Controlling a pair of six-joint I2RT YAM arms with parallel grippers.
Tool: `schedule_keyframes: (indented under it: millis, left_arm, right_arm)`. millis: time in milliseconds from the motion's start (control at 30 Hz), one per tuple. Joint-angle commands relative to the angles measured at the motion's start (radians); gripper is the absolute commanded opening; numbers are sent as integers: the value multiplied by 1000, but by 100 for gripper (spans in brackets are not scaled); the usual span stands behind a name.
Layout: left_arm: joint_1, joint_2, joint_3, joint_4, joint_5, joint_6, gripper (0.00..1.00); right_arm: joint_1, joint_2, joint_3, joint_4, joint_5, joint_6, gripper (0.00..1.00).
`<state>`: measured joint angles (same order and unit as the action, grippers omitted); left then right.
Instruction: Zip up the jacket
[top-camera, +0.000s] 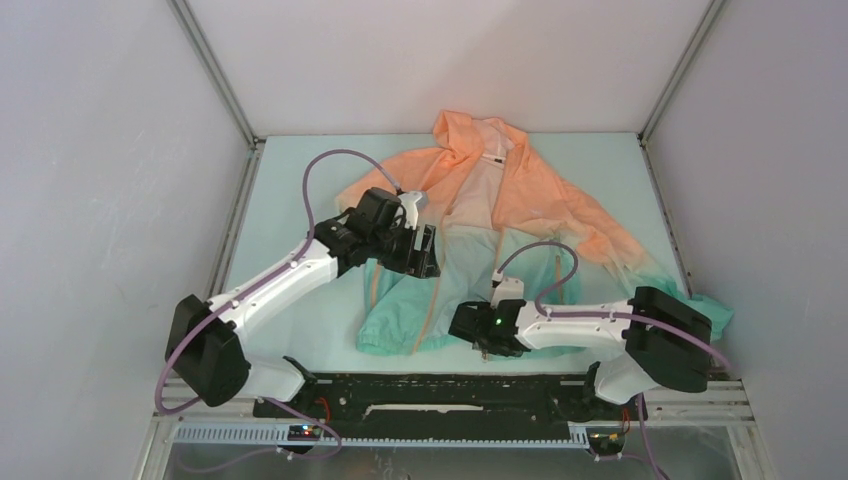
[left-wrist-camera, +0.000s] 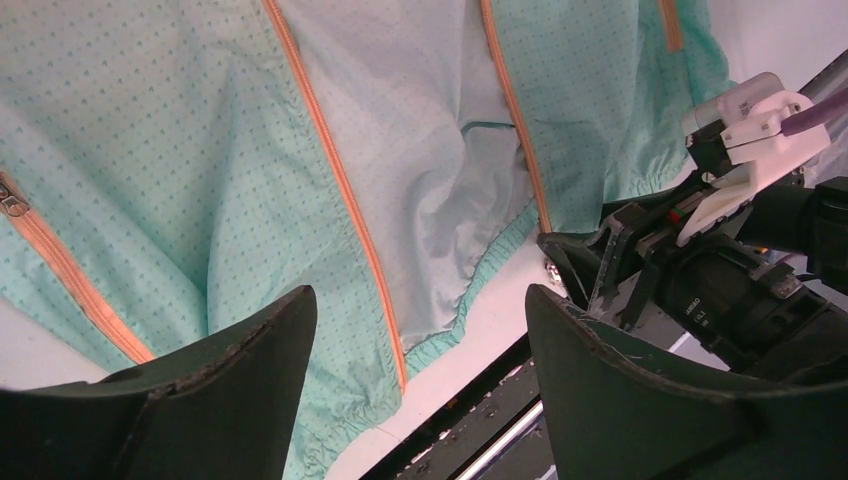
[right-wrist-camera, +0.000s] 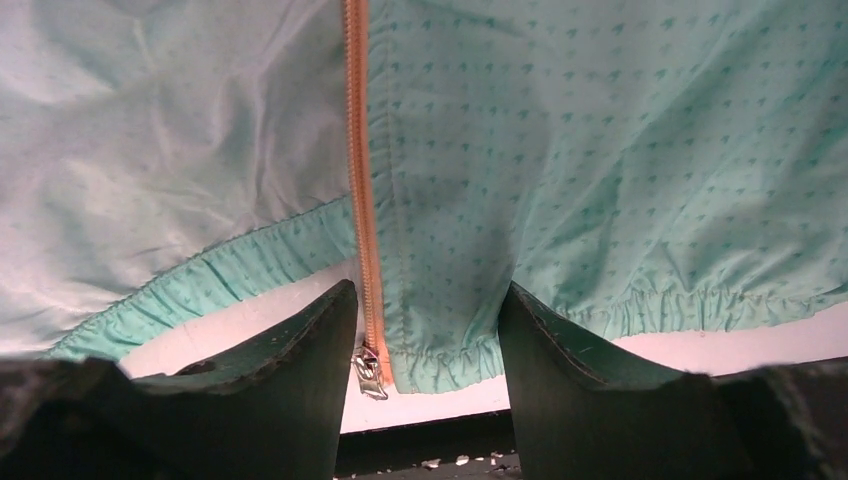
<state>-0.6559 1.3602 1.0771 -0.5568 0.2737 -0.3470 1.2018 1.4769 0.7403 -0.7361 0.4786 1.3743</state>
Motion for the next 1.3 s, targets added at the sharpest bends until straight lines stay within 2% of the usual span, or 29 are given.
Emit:
schedule_keyframes:
  millis: [0,167,267,367,500,667,767,833,967,1067,1167,1267]
  left_arm:
    - [-2,-40,-19,12,-7,27,80]
    - [-1,-53,-17,6,-26,35,80]
    - [0,-58,-18,3,-35,39,80]
    - [1,-58,-18,4,-36,40,80]
    - [5,-53,-20,11,-15,39,80]
    - [13,-47,-43,52,76,25,80]
    - [14,-38,-52,78,126,13,81]
    - [22,-27,-54,86,158,6,83]
    - [35,-28,-73,133,242,-17,87]
    - [38,-20,-112,241,399,-69,89]
    - [38,1,-127,288,470,-101,89]
    - [37,6,-139,306,485,-118,86]
  right_arm:
    - [7,37,31,-17,31,-15,57]
    - [14,76,4,50,2,-13,51]
    - [18,50,-22,100,16,-37,31]
    - [15,3,-39,142,64,-97,25]
    - [-4,-73,-72,240,79,-217,22]
    - [-32,-214,-183,424,-14,-367,3]
    - [-47,-343,-292,594,-89,-473,0]
    - [-72,-477,-386,737,-179,-561,0]
    - [-212,-722,-583,971,-423,-683,0]
    - [-322,-871,-668,1055,-658,-755,0]
    - [-401,-946,-686,1079,-777,-796,0]
    - [-497,-935,-717,1193,-957,-784,0]
